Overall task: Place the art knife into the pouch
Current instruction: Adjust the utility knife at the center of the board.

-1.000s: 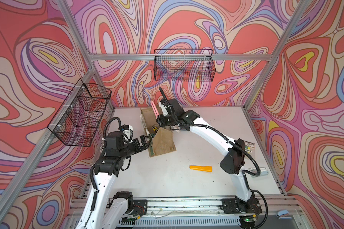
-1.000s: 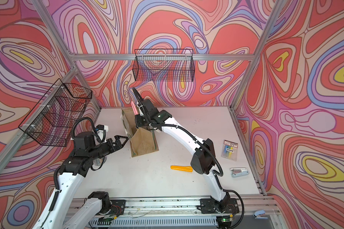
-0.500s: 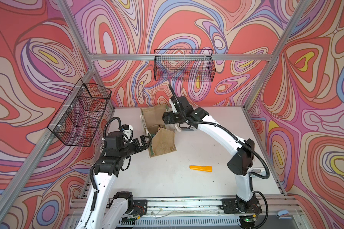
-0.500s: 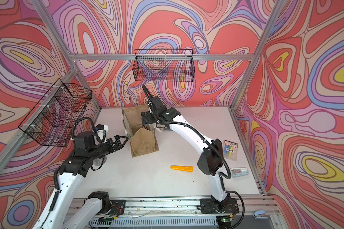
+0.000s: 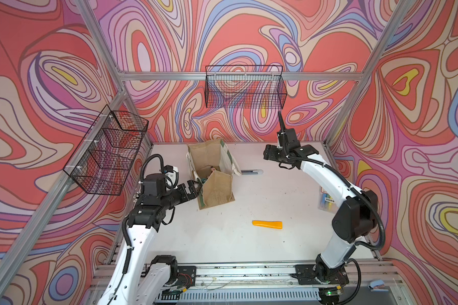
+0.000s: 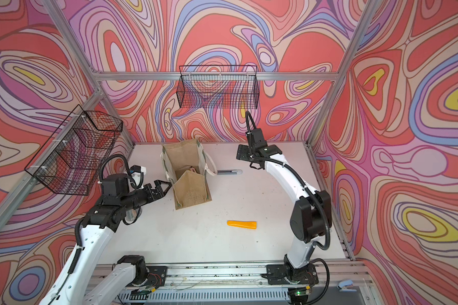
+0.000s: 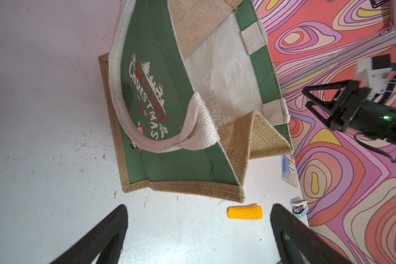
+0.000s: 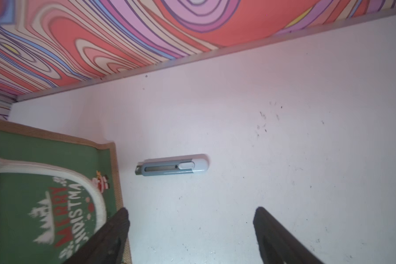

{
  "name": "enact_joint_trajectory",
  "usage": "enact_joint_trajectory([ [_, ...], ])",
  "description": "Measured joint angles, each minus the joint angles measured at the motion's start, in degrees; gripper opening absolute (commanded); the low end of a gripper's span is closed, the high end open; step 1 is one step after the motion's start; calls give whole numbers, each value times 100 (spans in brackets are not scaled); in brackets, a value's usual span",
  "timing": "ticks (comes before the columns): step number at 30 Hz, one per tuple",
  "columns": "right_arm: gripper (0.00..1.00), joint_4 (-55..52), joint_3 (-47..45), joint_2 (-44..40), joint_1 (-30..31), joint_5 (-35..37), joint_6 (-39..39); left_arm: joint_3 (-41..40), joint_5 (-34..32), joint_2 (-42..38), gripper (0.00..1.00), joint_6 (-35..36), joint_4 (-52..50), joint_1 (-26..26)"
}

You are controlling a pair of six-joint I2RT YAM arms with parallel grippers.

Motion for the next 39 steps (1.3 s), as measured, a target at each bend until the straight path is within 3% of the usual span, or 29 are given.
enact_joint_trajectory([
  [6,71,33,-61,957,61,-59,48,0,44,2,100,-42,44,0],
  [10,70,74,22,1353,28,-85,94,-2,42,-2,100,-44,44,0],
  [17,61,85,1075,2218,-37,-166,55,-76,39,-68,100,-44,44,0],
  [20,41,57,1495,2542,-48,-133,31,-76,37,-72,100,-44,46,0],
  [21,40,31,1644,2662,-52,-96,4,-76,37,-72,100,-44,44,0],
  [26,38,-59,2033,3069,-83,-153,-133,-76,37,-76,100,-46,46,0],
  [39,39,-201,1939,3097,-92,-730,-485,-153,35,-151,100,-48,46,0],
])
